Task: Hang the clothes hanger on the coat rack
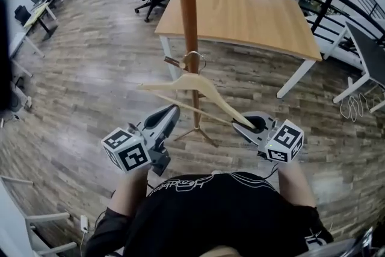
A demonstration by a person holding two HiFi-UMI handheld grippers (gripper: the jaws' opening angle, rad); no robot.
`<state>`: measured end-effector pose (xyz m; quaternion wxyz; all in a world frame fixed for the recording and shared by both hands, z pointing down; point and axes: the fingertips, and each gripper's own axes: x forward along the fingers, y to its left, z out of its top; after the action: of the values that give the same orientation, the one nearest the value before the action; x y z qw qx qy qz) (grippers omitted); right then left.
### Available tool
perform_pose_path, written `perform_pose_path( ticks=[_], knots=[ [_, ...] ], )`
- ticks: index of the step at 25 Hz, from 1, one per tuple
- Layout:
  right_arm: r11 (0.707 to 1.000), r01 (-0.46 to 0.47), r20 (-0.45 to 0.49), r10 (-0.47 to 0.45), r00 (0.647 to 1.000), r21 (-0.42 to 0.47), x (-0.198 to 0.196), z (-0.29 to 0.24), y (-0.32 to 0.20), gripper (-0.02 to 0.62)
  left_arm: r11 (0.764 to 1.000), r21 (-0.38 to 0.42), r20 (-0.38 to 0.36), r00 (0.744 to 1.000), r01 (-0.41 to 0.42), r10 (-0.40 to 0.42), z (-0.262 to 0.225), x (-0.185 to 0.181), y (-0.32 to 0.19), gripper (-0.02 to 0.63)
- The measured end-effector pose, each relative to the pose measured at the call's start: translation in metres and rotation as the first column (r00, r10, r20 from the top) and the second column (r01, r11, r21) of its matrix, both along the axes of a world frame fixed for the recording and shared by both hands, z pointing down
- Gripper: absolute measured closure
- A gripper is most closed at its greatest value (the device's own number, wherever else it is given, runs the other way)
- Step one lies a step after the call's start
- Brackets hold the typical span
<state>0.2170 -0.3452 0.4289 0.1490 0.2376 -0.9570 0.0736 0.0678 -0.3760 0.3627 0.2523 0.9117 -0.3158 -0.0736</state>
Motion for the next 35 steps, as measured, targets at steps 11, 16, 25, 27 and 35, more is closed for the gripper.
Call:
perform_pose_path(
  ticks=[11,16,25,27,35],
  knots=[
    [0.994,0.109,-0.025,-0.109,0.994,-0.016,0.003,0.026,-0.057,0.529,0.976,-0.018,0.008,0.976,0.219,-0.219,0.011,-0.003,0.001,0.598],
    [0.99,0.136,-0.018,-0.137,0.99,-0.03,0.0,0.039,-0.071,0.529,0.957,-0.028,0.02,0.958,0.287,-0.287,0.015,-0.007,0.005,0.598],
    [0.985,0.169,-0.02,-0.17,0.985,-0.044,0.0,0.064,-0.084,0.529,0.936,-0.024,0.036,0.936,0.352,-0.351,0.02,-0.006,0.014,0.598],
    [0.985,0.168,-0.017,-0.169,0.985,-0.046,0.002,0.068,-0.087,0.529,0.934,-0.02,0.036,0.933,0.358,-0.357,0.019,-0.005,0.014,0.598],
    [0.99,0.141,-0.023,-0.142,0.99,-0.019,0.002,0.075,-0.098,0.528,0.941,-0.014,0.042,0.94,0.339,-0.338,0.02,0.005,0.014,0.598]
  ],
)
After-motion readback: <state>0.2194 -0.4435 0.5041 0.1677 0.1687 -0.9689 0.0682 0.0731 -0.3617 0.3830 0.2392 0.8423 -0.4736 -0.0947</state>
